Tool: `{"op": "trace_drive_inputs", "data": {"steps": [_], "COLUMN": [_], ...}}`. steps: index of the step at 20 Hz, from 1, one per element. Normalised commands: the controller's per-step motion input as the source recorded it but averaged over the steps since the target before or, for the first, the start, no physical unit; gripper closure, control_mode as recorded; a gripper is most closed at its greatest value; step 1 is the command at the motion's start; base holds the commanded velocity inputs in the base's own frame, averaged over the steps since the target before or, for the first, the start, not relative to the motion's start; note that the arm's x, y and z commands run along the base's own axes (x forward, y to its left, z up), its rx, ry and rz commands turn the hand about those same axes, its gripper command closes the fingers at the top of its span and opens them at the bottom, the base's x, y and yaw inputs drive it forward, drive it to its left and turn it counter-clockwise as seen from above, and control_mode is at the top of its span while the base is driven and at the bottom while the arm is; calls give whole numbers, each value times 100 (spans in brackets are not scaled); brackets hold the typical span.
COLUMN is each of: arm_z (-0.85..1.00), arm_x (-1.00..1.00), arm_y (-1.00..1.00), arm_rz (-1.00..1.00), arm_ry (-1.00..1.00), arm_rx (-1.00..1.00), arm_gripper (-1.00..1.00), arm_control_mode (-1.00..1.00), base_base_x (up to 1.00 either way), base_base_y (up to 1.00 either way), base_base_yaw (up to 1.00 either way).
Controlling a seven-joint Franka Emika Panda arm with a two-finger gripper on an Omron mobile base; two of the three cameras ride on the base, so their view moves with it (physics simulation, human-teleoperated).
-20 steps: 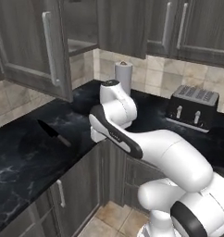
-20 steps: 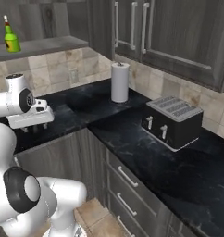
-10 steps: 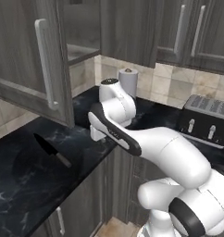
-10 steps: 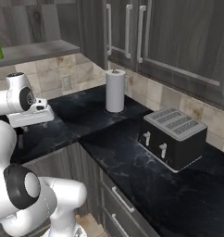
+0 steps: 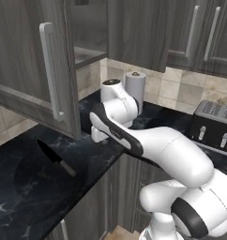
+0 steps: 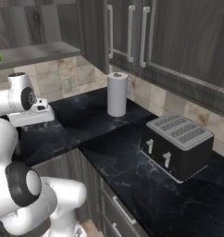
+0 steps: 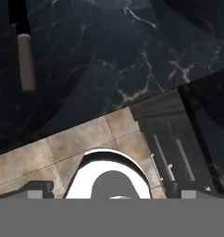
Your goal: Move the cutting board and knife to the sink. Then move spray from the cabinet to the counter.
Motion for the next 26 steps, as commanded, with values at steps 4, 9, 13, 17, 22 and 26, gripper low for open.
{"op": "trace_drive_inputs", "data": {"steps": [4,9,13,17,22,26], "arm_z": [-44,-62,-58,-30,-25,-48], "arm_x": [32,89,43,24,38,45], "arm_y": [41,42,83,92,68,37], "arm_rz": [20,17,10,1,0,-1], "arm_ry": [25,25,5,0,0,3], "arm_rx": [25,23,4,-2,-8,-4], "arm_gripper": [-100,-100,-100,-100,-100,-100], "arm_control_mode": [-100,-100,-100,-100,-100,-100], "base_base_x": [0,0,0,0,0,0], "base_base_y": [0,0,0,0,0,0], "base_base_yaw": [0,0,0,0,0,0]}}
